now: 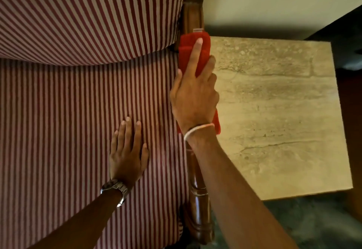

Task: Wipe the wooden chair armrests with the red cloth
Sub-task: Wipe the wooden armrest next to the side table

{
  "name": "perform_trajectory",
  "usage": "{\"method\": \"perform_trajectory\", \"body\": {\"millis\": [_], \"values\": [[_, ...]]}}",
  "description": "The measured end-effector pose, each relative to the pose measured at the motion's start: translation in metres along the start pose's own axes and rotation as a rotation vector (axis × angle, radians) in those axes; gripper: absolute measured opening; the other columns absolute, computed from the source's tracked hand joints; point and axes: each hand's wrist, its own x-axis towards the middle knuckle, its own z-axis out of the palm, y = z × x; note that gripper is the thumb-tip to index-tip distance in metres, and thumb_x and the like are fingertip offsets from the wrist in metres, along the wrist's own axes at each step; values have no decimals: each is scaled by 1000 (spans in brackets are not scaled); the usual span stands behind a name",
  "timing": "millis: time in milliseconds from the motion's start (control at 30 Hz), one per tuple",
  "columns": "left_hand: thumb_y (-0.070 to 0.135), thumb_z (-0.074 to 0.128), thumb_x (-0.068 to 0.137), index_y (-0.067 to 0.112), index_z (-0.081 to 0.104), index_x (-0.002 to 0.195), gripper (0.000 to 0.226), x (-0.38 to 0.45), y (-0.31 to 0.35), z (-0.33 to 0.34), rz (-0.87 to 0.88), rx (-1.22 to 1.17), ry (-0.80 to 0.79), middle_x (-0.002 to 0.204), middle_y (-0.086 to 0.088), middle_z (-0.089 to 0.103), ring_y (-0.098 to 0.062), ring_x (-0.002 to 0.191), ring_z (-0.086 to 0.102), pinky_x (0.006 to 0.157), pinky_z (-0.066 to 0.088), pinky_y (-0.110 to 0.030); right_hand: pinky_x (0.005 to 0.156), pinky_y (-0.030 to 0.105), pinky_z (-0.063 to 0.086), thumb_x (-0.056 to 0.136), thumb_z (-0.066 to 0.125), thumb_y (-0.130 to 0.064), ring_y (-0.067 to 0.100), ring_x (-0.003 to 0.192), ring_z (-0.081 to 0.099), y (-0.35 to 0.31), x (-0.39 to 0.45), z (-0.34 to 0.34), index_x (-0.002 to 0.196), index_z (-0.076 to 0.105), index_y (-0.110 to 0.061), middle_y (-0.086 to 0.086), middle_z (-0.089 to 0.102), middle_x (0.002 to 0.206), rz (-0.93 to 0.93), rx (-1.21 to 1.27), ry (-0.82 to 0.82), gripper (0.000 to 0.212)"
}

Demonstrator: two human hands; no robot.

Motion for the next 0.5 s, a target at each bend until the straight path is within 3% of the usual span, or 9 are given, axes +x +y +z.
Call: {"method": "perform_trajectory", "body": {"millis": [133, 300, 400, 467, 500], "values": [[40, 25, 104, 6, 21, 160, 66, 1, 1, -5, -13, -17, -37, 167, -25, 21, -37, 156, 23, 125, 25, -55, 99, 46, 59, 109, 39, -45, 31, 136, 53, 18, -78, -18, 167, 3, -25, 22, 22, 168, -5, 16, -123, 71], [35, 35, 100, 1, 31, 156, 65, 6, 14, -22, -60, -58, -73, 163, -28, 28, -41, 152, 30, 121, 32, -60, 110, 48, 50, 108, 30, -52, 30, 144, 47, 24, -118, -27, 166, 5, -29, 16, 24, 170, 48, 83, -197, 68], [33, 41, 100, -1, 52, 142, 55, 16, 48, -54, -234, -331, -41, 153, -30, 46, -42, 144, 44, 120, 34, -58, 103, 37, 56, 105, 27, -64, 7, 132, 56, 35, -102, -41, 160, 18, -48, -3, 46, 157, 335, 570, -231, 58], [37, 40, 101, 14, 64, 126, 42, 23, 70, -85, -328, -757, 4, 133, -10, 64, -17, 127, 59, 110, 49, -43, 82, 25, 63, 102, 45, -57, -3, 109, 71, 51, -93, -53, 151, 37, -50, -10, 70, 132, 574, 960, -258, 49], [43, 40, 101, 27, 64, 122, 36, 25, 80, -103, -375, -951, -14, 125, 6, 65, -2, 119, 60, 101, 51, -30, 76, 24, 64, 101, 56, -46, 1, 102, 75, 58, -87, -58, 145, 48, -44, -9, 77, 120, 658, 1080, -297, 45]]}}
